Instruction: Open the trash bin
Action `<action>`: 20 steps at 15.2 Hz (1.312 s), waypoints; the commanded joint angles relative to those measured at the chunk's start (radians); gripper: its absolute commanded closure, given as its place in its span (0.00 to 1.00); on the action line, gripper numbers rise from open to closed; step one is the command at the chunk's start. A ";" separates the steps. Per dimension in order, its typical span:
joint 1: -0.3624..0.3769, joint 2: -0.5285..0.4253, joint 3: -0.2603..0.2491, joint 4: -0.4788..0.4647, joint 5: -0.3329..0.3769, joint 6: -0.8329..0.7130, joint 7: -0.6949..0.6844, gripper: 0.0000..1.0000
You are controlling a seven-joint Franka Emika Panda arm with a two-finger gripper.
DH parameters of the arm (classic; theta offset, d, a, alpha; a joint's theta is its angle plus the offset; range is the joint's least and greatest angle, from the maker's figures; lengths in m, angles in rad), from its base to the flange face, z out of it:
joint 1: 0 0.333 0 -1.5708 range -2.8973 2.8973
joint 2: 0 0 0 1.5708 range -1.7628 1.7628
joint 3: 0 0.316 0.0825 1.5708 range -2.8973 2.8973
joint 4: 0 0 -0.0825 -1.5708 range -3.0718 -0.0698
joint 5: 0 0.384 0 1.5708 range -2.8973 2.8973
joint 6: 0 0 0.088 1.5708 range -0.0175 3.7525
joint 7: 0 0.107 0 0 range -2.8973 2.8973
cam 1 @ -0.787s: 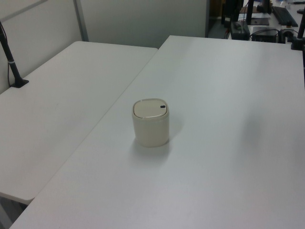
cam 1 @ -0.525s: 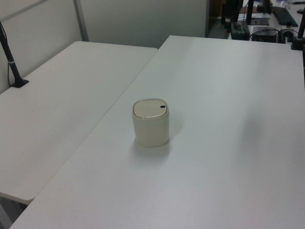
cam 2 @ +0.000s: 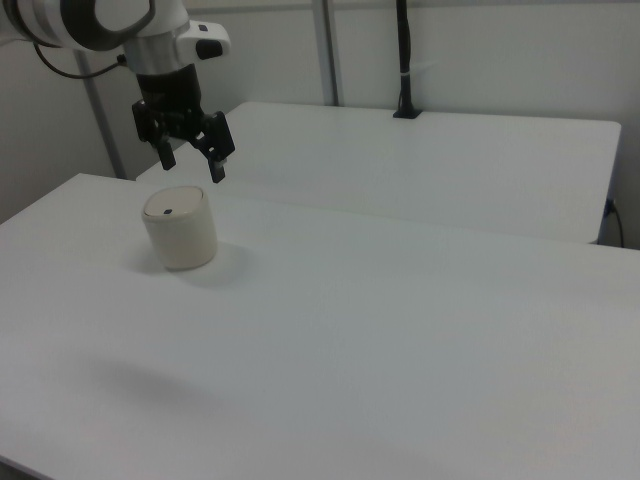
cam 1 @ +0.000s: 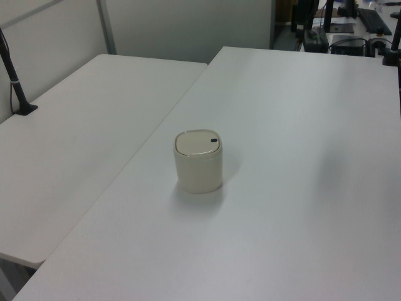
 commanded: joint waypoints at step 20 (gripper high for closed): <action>0.223 0.319 0.083 0.045 0.009 0.509 0.648 1.00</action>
